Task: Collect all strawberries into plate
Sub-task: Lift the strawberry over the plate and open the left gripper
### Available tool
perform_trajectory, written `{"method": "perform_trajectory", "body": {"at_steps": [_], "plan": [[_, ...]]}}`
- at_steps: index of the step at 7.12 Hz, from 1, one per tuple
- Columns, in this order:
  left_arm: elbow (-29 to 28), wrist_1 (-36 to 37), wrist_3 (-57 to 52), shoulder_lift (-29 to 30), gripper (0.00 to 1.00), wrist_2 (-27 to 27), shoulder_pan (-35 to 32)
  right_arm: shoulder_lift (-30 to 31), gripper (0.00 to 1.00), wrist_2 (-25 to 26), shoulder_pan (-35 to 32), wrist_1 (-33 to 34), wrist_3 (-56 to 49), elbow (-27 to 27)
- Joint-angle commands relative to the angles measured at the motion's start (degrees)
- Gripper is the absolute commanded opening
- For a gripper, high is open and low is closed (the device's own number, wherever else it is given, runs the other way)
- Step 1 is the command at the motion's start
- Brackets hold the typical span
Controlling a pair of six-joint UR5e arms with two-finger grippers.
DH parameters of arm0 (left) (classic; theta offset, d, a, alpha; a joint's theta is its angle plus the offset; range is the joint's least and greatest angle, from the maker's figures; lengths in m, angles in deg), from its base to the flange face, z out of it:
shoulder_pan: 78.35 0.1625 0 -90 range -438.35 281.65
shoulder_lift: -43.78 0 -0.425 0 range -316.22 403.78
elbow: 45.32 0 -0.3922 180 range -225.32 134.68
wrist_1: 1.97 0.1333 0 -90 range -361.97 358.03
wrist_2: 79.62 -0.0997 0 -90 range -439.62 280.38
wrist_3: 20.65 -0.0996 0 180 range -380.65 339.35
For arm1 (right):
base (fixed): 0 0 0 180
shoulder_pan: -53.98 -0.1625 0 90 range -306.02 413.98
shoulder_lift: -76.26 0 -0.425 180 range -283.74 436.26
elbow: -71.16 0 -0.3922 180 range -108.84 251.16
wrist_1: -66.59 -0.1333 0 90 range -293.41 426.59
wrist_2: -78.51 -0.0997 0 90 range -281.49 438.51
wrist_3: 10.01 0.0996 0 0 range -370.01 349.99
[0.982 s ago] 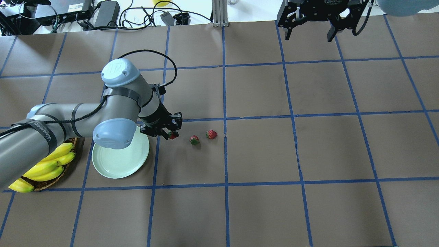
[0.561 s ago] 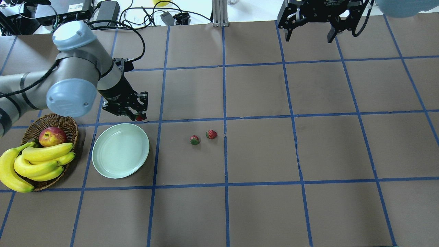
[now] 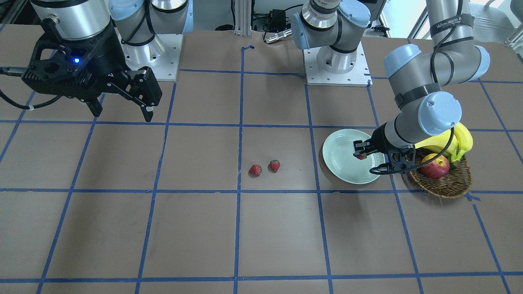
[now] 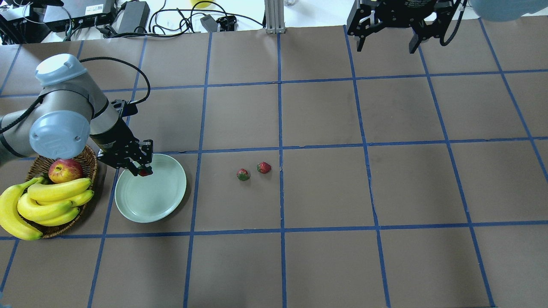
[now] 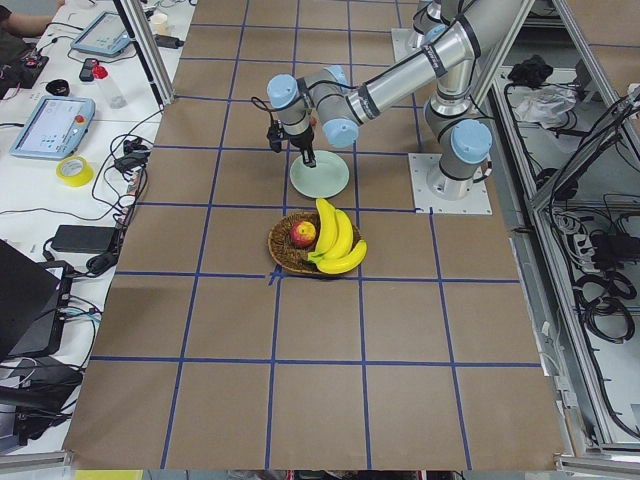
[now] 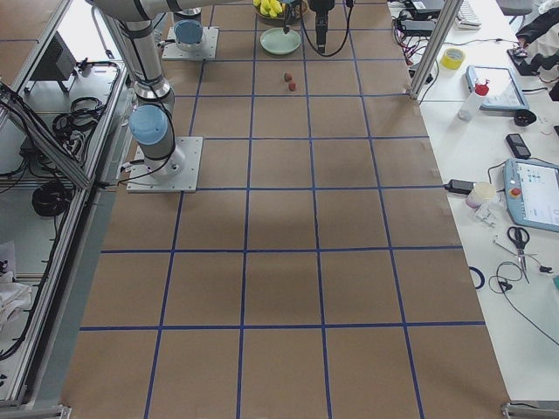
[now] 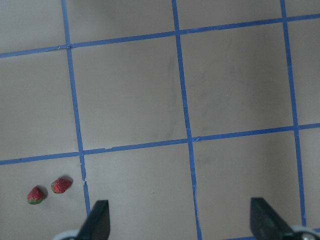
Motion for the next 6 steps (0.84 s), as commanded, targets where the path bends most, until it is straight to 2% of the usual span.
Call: {"method": "perform_trajectory", "body": {"at_steps": [1,3,5,6], "plan": [[0.6,0.2,-0.5,-0.3,1.00,-0.5,0.5,0.0,1.00,-0.1,0.1,0.0,0.0,0.1],[-0.4,0.3,-0.4,-1.3,1.00,0.6,-0.6,0.1,1.00,0.3,0.2,-0.1,0.0,-0.1],[-1.3,0.3,0.5,-2.1,1.00,5.9,-2.3,0.0,1.00,-0.1,0.2,0.0,-0.2,0.0],[-1.3,0.4,8.4,-2.3,1.00,7.1,-5.2,0.0,1.00,-0.1,0.2,0.0,-0.3,0.1]]}}
